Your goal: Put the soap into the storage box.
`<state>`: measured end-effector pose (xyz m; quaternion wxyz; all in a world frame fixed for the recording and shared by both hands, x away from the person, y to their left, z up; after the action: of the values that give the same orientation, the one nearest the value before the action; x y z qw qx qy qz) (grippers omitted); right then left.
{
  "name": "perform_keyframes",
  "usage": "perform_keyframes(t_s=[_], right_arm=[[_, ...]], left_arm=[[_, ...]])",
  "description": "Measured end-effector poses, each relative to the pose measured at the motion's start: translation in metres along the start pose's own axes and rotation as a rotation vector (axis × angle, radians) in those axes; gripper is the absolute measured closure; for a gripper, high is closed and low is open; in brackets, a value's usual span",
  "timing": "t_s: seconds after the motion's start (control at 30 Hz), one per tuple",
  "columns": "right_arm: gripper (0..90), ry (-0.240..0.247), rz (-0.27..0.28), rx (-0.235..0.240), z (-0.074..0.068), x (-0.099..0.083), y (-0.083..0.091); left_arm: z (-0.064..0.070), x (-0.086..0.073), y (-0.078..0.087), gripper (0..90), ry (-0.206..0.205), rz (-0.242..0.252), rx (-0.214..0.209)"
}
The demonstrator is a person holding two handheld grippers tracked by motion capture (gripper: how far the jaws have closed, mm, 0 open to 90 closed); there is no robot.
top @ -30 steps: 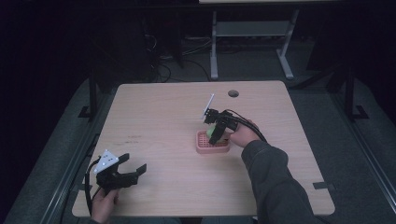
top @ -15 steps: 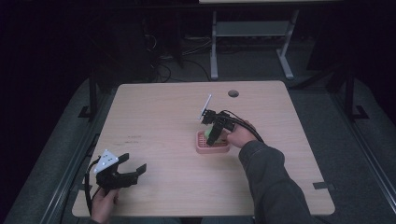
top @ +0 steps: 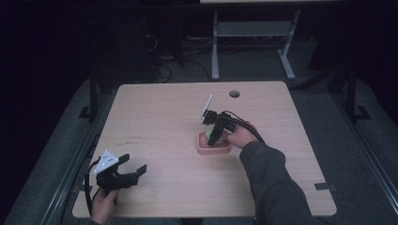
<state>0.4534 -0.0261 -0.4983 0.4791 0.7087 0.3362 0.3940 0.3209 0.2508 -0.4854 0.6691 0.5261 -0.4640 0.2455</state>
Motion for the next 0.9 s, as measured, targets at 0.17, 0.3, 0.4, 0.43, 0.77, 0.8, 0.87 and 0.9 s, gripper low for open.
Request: perform_keyframes(t_s=[0.17, 0.3, 0.4, 0.43, 0.77, 0.8, 0.87, 0.9], right_arm=[[25.8, 0.0, -0.001, 0.002, -0.0004, 0.0002, -0.0006], [25.7, -0.001, 0.002, 0.0, -0.0001, 0.0006, -0.0003], [25.7, -0.004, -0.002, 0.003, -0.0002, 0.0001, -0.0011], [25.7, -0.006, -0.004, 0.004, -0.0004, -0.0001, -0.0017], [25.6, -0.008, -0.015, 0.004, -0.0001, -0.0007, -0.004], [25.6, -0.009, -0.017, 0.003, 0.0, -0.0007, -0.0042], [25.6, -0.007, -0.018, 0.0, -0.0002, -0.0003, -0.0043], [25.6, -0.007, -0.017, 0.004, -0.0005, -0.0002, -0.0042]], left_arm=[[-0.0005, 0.0003, 0.0002, 14.3, 0.003, 0.002, 0.002], [-0.0006, 0.0002, 0.0002, 14.3, 0.0, 0.0, 0.002], [-0.0002, 0.0005, 0.0, 14.3, 0.001, 0.002, 0.001], [-0.0003, 0.0005, 0.0001, 14.2, 0.001, 0.002, 0.001], [-0.0005, 0.0005, 0.0004, 14.2, 0.003, 0.001, 0.002], [-0.0005, 0.0004, 0.0003, 14.3, 0.002, 0.001, 0.001], [-0.0004, 0.0003, 0.0, 14.2, 0.0, 0.0, 0.001], [-0.0004, 0.0003, 0.0, 14.3, 0.0, 0.001, 0.001]])
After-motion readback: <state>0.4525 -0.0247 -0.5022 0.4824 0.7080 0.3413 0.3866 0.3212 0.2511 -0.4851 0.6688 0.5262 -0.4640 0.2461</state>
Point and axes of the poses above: each handheld gripper's, and its own axes: y roughly backward along the jaws, x roughly out of its top, z roughly to its right, the point moved 9 cm from there along -y, roughly forward along the jaws, and after that the axes turned 12 degrees about x, right-handed, at the moved point
